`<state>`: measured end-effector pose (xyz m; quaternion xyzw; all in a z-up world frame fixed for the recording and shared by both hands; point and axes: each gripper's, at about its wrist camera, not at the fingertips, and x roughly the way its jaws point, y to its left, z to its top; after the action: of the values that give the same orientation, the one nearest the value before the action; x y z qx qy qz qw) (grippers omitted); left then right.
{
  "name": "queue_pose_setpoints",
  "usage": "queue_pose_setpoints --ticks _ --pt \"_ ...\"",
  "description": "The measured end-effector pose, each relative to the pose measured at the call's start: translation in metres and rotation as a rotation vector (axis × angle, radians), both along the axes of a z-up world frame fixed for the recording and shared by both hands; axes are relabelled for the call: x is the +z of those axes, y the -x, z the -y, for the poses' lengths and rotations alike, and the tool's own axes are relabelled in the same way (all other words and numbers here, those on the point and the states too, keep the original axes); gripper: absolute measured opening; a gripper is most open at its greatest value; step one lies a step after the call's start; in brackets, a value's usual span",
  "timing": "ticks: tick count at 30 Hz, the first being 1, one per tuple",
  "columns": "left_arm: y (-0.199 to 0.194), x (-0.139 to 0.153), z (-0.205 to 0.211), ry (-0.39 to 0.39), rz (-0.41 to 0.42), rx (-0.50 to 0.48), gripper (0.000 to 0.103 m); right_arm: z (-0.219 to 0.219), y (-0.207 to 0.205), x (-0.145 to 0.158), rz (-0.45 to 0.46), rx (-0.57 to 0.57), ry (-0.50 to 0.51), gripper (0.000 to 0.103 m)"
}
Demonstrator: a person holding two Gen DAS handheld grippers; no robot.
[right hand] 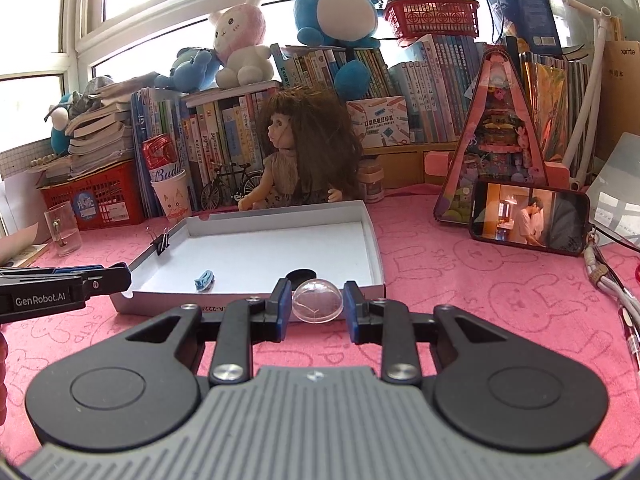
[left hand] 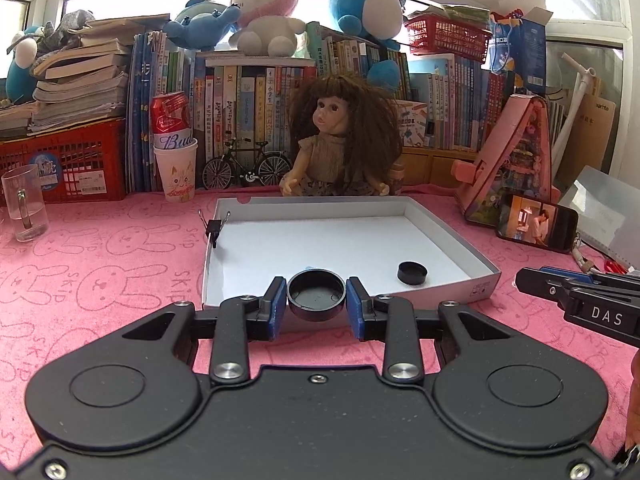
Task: Organize rigid objects
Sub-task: 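Carry the black lid and clear ball in both tools over the white tray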
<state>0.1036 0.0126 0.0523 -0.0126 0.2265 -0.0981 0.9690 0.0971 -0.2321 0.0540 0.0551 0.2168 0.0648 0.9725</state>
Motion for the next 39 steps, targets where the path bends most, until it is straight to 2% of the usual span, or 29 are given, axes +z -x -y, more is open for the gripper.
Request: queue_pose_setpoints --ticks 7,16,25,33,39 --pt "-0.043 0.004 -0.003 -0.008 -0.014 0.034 0.03 0.002 -0.042 -0.002 -0.037 -0.019 0.009 0.033" --pt "-0.097 -0.018 -0.009 0.002 -0.121 0.088 0.03 0.0 -0.095 -0.02 -0.138 -0.024 0.0 0.033" --pt "-0.121 -0.035 -0.006 -0.007 -0.169 0.102 0.03 -0.009 -0.121 -0.031 -0.207 -0.029 0.01 0.033" --pt "-0.13 -0.043 -0.002 -0.02 -0.196 0.103 0.03 -0.015 -0.128 -0.034 -0.231 -0.014 0.034 0.033" --pt "-0.131 -0.044 -0.001 -0.029 -0.194 0.101 0.03 -0.013 -0.132 -0.035 -0.242 -0.015 0.015 0.035"
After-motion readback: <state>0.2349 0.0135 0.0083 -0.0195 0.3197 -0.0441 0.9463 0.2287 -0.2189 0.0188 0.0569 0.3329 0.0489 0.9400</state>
